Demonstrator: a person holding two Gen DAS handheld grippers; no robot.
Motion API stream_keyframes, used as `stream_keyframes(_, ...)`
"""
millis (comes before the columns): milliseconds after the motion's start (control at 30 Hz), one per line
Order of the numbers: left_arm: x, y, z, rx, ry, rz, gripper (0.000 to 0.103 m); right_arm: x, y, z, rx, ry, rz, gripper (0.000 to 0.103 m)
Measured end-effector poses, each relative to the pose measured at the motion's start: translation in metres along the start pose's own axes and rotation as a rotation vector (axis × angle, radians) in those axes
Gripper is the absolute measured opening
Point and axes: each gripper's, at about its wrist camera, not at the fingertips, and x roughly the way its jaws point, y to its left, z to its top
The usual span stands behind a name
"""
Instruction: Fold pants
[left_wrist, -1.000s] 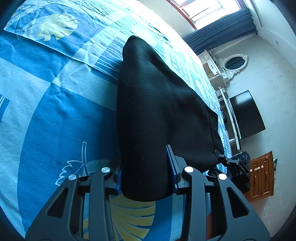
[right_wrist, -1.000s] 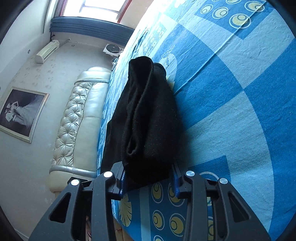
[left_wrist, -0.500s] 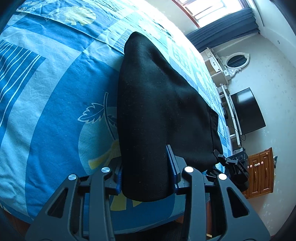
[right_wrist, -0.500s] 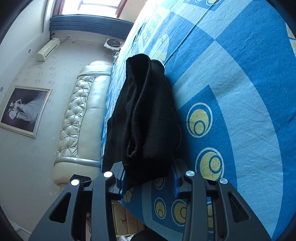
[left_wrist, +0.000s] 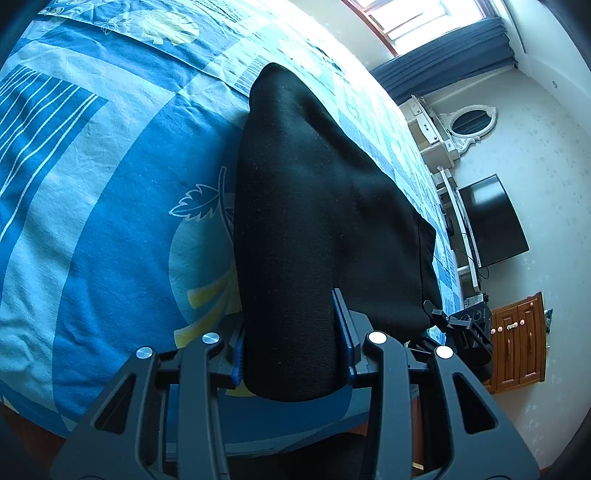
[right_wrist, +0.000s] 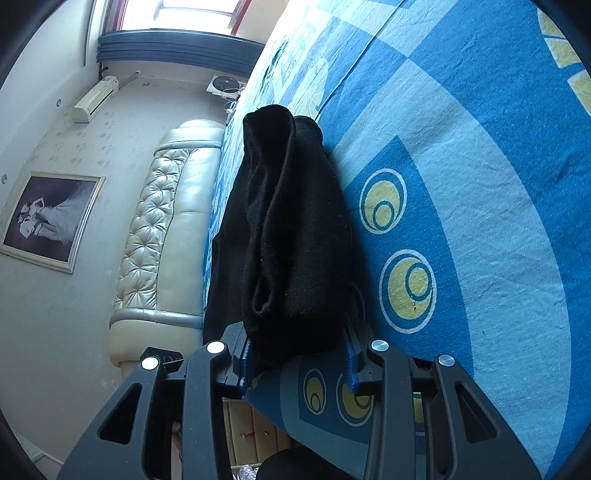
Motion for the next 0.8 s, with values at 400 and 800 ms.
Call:
stream_keyframes(400,0.004,0.005,-0.003,0.012,0.002,-0.003,0.040,-0.002,-0.007,-0.007,-0.014,0.005,-0.006,0.038)
stream_keyframes(800,0.007,0.017,-0.004,0.024,-0.009,-0.015,0.053,-0.003,-0.013,-0.007,0.003,0.011,0.009,0.041)
